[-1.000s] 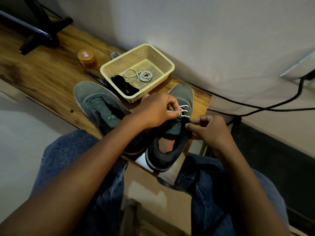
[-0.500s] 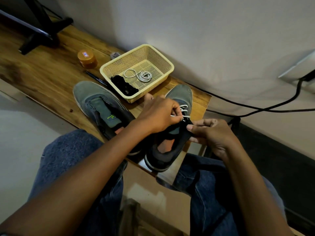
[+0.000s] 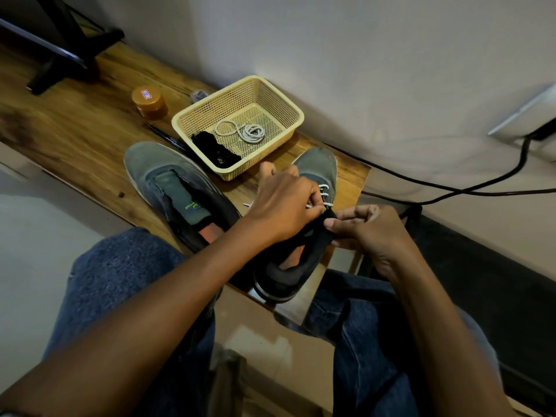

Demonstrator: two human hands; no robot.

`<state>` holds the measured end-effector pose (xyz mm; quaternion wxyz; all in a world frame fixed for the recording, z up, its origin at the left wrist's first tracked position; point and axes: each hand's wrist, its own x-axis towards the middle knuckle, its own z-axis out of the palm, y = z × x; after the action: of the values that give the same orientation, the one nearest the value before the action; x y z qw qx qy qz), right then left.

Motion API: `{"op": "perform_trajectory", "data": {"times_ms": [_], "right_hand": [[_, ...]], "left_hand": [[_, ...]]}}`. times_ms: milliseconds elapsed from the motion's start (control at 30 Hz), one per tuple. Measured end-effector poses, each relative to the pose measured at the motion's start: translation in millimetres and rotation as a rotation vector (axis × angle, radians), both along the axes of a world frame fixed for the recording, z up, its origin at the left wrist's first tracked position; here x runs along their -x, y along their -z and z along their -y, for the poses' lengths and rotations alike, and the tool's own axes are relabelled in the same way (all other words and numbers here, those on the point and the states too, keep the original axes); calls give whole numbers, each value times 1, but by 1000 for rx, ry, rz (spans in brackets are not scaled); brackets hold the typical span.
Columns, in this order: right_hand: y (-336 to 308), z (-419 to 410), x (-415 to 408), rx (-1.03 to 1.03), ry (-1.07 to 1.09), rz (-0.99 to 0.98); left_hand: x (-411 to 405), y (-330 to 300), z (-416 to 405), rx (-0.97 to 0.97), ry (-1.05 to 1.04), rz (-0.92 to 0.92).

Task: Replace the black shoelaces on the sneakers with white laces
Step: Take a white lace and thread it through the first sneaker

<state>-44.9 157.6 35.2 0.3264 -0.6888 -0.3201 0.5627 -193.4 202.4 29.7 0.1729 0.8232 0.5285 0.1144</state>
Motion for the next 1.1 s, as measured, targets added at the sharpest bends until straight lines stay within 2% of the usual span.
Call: {"op": "perform_trajectory", "data": {"times_ms": [300,433,733,1100], "right_hand": [[6,-3,0,-37,2,50],[5,-3,1,-61,-11,57],[3,-2,1,-84,-70,125],[1,1,3,-215,-204,234]], "left_hand": [[6,1,-7,91,22,27],[6,2,-7,105,-35,119],[5,2,-3,171,27,242],[3,1,-5,92,124,183]]}}
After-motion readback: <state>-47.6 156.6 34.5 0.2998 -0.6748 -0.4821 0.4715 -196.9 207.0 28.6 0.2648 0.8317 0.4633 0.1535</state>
